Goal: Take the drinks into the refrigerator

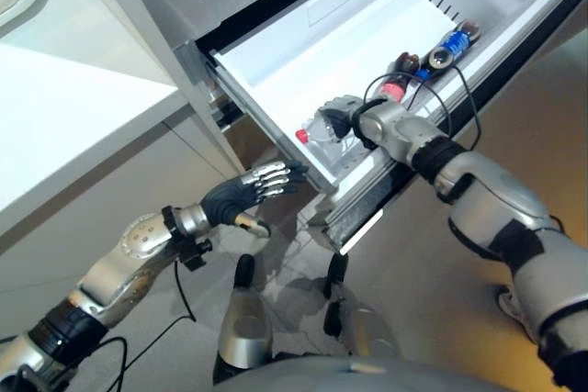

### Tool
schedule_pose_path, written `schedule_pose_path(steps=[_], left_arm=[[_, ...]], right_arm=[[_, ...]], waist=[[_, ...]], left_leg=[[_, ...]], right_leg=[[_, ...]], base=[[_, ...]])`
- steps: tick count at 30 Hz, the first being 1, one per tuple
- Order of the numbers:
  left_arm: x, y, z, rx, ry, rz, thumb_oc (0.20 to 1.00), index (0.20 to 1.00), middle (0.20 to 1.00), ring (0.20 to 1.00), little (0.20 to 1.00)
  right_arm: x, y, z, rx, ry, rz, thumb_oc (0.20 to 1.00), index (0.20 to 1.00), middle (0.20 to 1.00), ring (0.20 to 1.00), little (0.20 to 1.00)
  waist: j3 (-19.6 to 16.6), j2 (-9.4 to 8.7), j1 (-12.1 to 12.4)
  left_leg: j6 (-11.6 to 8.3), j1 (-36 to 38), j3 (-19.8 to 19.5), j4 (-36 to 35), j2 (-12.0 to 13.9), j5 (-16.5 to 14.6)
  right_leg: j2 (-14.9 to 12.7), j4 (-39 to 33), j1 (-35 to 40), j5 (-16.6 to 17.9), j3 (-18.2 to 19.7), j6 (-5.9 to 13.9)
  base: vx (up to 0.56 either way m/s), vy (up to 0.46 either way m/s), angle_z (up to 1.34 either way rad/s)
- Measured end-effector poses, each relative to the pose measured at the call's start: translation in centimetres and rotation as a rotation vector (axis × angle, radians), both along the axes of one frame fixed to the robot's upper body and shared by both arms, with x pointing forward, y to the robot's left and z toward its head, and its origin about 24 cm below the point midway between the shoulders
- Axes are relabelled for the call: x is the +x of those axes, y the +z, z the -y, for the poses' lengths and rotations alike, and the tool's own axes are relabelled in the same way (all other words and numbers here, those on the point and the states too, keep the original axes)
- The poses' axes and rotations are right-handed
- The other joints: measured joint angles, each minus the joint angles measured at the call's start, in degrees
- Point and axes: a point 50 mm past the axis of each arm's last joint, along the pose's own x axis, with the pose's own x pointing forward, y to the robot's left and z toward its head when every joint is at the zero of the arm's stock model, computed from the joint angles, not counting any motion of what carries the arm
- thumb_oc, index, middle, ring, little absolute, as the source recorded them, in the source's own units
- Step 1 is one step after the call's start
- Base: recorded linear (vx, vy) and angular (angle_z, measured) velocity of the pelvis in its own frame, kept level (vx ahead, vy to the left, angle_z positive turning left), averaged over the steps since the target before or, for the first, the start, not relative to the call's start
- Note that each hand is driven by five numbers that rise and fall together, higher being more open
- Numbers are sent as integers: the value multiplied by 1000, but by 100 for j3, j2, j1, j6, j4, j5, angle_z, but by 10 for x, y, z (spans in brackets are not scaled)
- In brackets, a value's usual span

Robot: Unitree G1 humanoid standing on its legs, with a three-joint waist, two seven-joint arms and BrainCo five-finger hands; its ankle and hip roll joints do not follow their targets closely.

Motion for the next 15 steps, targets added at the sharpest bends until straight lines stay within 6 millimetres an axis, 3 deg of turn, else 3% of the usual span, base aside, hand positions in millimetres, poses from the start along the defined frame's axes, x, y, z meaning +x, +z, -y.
schedule_pose_path(steps=[14,15], left_arm=[[1,2,-5,8,26,21,1000,1000,1000,1000,1000],[1,2,-5,8,26,21,1000,1000,1000,1000,1000]], right_arm=[[-3,-3,-4,-197,68,78,200,200,200,200,200],[-3,-3,-4,-199,69,78,796,796,796,796,796]], waist=[[64,-47,15],[65,-46,15]], left_leg=[[0,-4,-4,-12,0,0],[0,-4,-6,-13,0,0]], right_leg=[[-2,-3,-2,0,-10,0],[-2,-2,-1,0,-14,0]], base=[[0,0,0],[0,0,0]])
